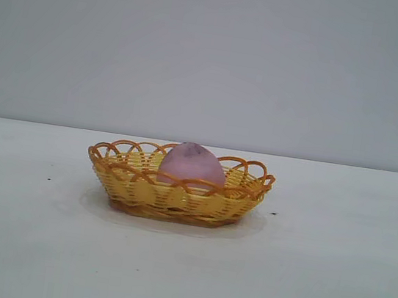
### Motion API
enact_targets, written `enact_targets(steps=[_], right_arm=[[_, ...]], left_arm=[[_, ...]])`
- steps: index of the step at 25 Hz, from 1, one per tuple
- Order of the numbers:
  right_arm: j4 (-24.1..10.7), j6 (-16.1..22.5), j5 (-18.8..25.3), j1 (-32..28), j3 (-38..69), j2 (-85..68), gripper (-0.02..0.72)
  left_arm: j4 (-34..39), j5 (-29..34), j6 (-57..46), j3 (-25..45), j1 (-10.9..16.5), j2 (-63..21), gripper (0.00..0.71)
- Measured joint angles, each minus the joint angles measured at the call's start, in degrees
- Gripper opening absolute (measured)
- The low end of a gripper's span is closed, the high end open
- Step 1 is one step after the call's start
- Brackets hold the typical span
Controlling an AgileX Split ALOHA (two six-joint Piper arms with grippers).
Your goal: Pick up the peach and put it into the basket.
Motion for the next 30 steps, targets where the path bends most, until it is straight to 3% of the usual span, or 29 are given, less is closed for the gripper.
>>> enact_targets(steps=[30], right_arm=[[0.0,0.1,0.0,0.0,0.0,-1.0,0.449]], left_arm=[[0.0,0.0,0.0,0.0,0.0,0.0,0.527]])
